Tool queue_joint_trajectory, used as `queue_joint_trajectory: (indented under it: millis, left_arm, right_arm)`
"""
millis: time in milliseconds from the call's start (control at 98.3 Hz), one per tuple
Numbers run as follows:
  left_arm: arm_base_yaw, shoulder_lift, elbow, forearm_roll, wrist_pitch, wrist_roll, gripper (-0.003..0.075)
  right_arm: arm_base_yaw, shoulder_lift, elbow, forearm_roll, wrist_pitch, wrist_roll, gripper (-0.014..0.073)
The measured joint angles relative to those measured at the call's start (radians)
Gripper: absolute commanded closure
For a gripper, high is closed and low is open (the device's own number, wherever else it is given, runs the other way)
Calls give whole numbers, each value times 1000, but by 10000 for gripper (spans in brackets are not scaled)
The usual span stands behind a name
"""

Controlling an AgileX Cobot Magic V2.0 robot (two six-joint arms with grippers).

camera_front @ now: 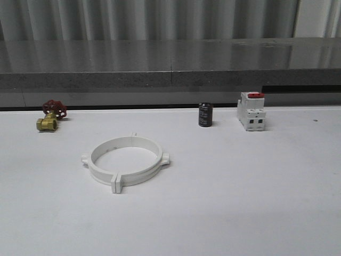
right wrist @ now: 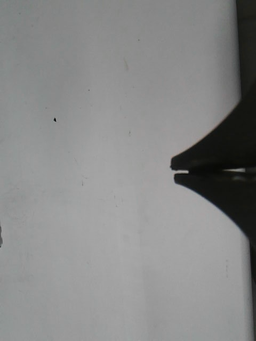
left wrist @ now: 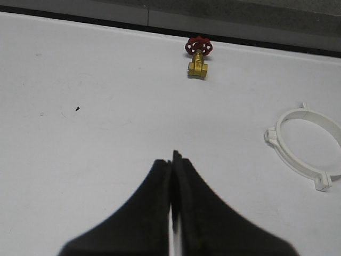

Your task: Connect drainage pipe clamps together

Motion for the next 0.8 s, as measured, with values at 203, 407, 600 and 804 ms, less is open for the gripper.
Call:
queue_joint_trajectory:
  millis: [203, 407, 600, 804]
  left_arm:
    - [0, 0, 0, 0, 0, 0, 741]
    - [0, 0, 0, 0, 0, 0, 741]
    - [0, 0, 0, 0, 0, 0, 741]
    - [0, 0, 0, 0, 0, 0, 741]
  right_arm:
    - [0, 0, 0, 0, 4, 0, 661]
    - [0, 0, 0, 0, 4, 0, 661]
    - [0, -13, 17, -4, -34, -1, 661]
    - [-3, -147, 151, -4, -287, -1, 661]
